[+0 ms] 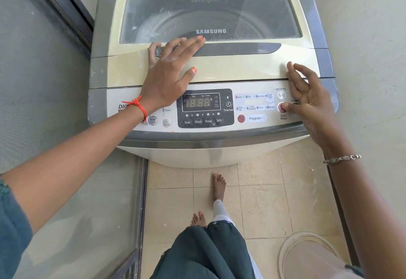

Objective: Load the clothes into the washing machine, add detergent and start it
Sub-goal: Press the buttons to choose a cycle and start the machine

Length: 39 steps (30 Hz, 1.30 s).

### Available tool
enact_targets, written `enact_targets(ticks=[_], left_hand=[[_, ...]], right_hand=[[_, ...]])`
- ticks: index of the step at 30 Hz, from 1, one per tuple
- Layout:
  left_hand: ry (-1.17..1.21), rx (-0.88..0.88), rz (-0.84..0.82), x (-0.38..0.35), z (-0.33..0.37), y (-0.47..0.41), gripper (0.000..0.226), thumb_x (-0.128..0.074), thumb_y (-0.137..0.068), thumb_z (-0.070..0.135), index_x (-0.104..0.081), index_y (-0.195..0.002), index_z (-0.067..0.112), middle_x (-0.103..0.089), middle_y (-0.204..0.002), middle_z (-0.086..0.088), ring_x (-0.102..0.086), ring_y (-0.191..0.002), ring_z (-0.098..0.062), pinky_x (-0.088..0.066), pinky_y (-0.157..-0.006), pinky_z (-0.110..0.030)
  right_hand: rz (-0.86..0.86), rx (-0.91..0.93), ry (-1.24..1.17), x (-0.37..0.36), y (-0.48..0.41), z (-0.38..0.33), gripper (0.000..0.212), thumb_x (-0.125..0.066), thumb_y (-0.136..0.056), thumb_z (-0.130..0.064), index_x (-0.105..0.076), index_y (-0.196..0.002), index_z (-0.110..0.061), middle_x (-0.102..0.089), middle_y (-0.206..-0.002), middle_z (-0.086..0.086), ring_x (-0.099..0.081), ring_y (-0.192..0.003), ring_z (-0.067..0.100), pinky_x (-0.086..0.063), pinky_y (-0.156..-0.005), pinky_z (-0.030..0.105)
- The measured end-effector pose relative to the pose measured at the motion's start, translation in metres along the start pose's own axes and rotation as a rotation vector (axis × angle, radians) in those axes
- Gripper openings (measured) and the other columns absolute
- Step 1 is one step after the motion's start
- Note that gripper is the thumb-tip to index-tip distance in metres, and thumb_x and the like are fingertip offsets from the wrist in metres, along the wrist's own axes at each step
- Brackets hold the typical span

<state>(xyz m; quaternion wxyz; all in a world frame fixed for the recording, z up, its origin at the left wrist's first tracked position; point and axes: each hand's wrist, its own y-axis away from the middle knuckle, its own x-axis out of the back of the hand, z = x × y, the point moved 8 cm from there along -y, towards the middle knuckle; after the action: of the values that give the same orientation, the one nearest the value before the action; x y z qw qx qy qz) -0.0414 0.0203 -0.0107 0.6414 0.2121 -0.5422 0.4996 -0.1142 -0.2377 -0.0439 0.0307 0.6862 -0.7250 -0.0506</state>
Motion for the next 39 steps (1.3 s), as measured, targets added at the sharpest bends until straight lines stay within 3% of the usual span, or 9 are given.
enact_targets(ticks=[13,17,19,22,25,26,30,34,39], left_hand=[[0.001,0.002,0.005,0.002,-0.001,-0.001,0.059,-0.033,-0.089,0.032,-0.027,-0.148,0.022,-0.035,-0.15,0.007,-0.029,-0.138,-0.015,-0.012,-0.111,-0.05],[-0.039,0.065,0.058,0.002,-0.005,-0.002,0.062,-0.026,-0.093,0.031,-0.012,-0.151,0.014,-0.015,-0.157,0.005,-0.011,-0.145,-0.011,0.002,-0.117,-0.041],[-0.074,0.096,0.066,0.001,-0.009,-0.002,0.061,-0.024,-0.094,0.031,-0.01,-0.15,0.013,-0.01,-0.157,0.005,-0.007,-0.145,-0.012,0.006,-0.118,-0.041],[-0.078,0.117,0.058,-0.003,-0.01,0.0,0.058,-0.023,-0.096,0.032,-0.009,-0.15,0.015,-0.011,-0.157,0.003,-0.008,-0.146,-0.012,0.002,-0.119,-0.042],[-0.058,0.148,0.07,-0.001,-0.012,-0.002,0.056,-0.025,-0.097,0.034,-0.016,-0.149,0.016,-0.017,-0.156,0.005,-0.013,-0.145,-0.011,-0.006,-0.119,-0.041],[-0.051,0.156,0.067,0.0,-0.011,-0.004,0.055,-0.025,-0.097,0.034,-0.019,-0.149,0.016,-0.018,-0.155,0.005,-0.015,-0.145,-0.011,-0.007,-0.119,-0.039],[-0.063,0.179,0.037,0.003,-0.015,-0.009,0.056,-0.024,-0.097,0.041,-0.022,-0.148,0.019,-0.02,-0.154,0.009,-0.015,-0.144,-0.009,-0.005,-0.119,-0.033],[-0.097,0.209,0.006,0.005,-0.02,-0.014,0.064,-0.008,-0.095,0.057,-0.015,-0.149,0.024,-0.013,-0.156,0.012,0.001,-0.144,-0.001,0.005,-0.118,-0.031],[-0.137,0.273,0.017,0.005,-0.027,-0.017,0.067,-0.007,-0.093,0.061,-0.01,-0.149,0.024,-0.008,-0.156,0.012,0.005,-0.144,0.001,0.009,-0.118,-0.034]], right_hand=[[-0.018,-0.01,0.054,0.0,-0.001,-0.001,0.077,-0.041,-0.074,0.033,-0.035,-0.133,-0.017,-0.039,-0.144,-0.008,-0.038,-0.131,-0.003,-0.047,-0.065,0.011],[-0.061,-0.034,0.127,-0.003,-0.003,-0.001,0.079,-0.041,-0.076,0.031,-0.032,-0.138,-0.017,-0.04,-0.14,-0.019,-0.042,-0.123,-0.013,-0.044,-0.063,0.013],[-0.087,-0.036,0.23,-0.004,-0.004,-0.004,0.079,-0.044,-0.075,0.028,-0.034,-0.133,-0.024,-0.041,-0.137,-0.024,-0.044,-0.123,-0.01,-0.044,-0.069,0.017],[0.005,0.046,0.543,0.001,-0.009,-0.02,0.064,-0.052,-0.077,0.017,-0.043,-0.125,-0.025,-0.052,-0.13,-0.019,-0.055,-0.113,0.005,-0.046,-0.087,0.024],[0.161,0.176,0.645,-0.001,-0.021,-0.051,0.041,-0.055,-0.086,0.003,-0.053,-0.122,-0.017,-0.059,-0.117,-0.014,-0.062,-0.104,0.013,-0.043,-0.083,0.004],[0.172,0.208,0.689,-0.006,-0.028,-0.058,0.039,-0.056,-0.088,-0.003,-0.054,-0.123,-0.018,-0.058,-0.118,-0.014,-0.064,-0.101,0.016,-0.044,-0.083,0.006],[0.102,0.266,0.833,-0.025,-0.063,-0.064,0.042,-0.053,-0.092,-0.017,-0.046,-0.134,-0.019,-0.053,-0.136,0.001,-0.05,-0.126,0.019,-0.041,-0.105,0.033],[-0.008,0.388,0.996,-0.04,-0.082,-0.06,0.043,-0.041,-0.097,-0.032,-0.041,-0.138,-0.019,-0.04,-0.145,-0.005,-0.021,-0.132,-0.002,-0.016,-0.111,0.016],[-0.029,0.465,1.105,-0.036,-0.097,-0.046,0.066,-0.012,-0.096,-0.054,-0.055,-0.129,-0.017,-0.053,-0.136,-0.003,-0.031,-0.131,0.001,-0.016,-0.112,0.018]])
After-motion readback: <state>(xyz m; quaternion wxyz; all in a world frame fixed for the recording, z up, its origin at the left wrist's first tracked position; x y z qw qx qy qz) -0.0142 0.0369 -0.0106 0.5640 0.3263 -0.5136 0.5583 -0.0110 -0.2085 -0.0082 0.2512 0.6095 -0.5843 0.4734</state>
